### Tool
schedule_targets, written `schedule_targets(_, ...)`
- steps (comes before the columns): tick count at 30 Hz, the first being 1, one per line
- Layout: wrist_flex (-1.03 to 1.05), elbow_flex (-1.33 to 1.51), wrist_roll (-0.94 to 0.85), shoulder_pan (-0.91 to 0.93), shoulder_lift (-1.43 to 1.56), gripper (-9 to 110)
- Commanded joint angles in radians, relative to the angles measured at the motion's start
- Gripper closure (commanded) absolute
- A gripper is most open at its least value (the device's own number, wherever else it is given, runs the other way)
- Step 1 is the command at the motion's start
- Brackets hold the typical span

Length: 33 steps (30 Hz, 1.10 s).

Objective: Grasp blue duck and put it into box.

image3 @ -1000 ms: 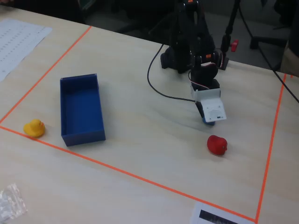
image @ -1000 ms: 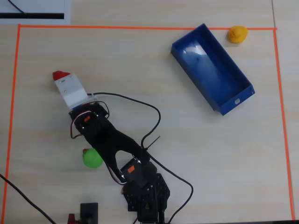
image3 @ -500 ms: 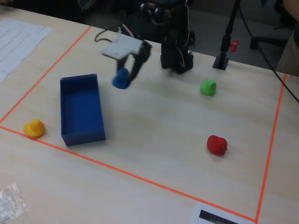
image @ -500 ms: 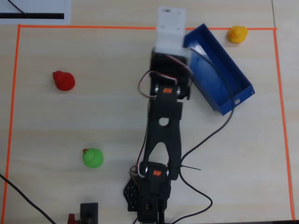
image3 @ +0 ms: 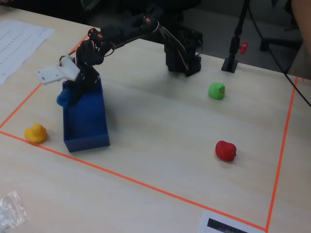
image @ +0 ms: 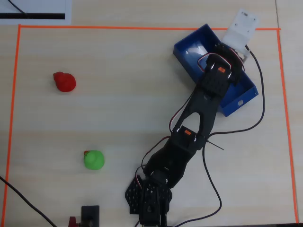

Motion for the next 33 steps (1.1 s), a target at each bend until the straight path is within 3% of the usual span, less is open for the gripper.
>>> schedule_targets(1,-0.091,0.104,-0.025,0.015,0.066,101)
schedule_targets(16,-0.215,0.414,-0.12,0.017,0.164,101)
schedule_targets(26,-0.061,0.345,-0.141,0.015,0.146,79)
schedule_targets(33,-0.012,0.267,-0.1,0.021,0.144,75)
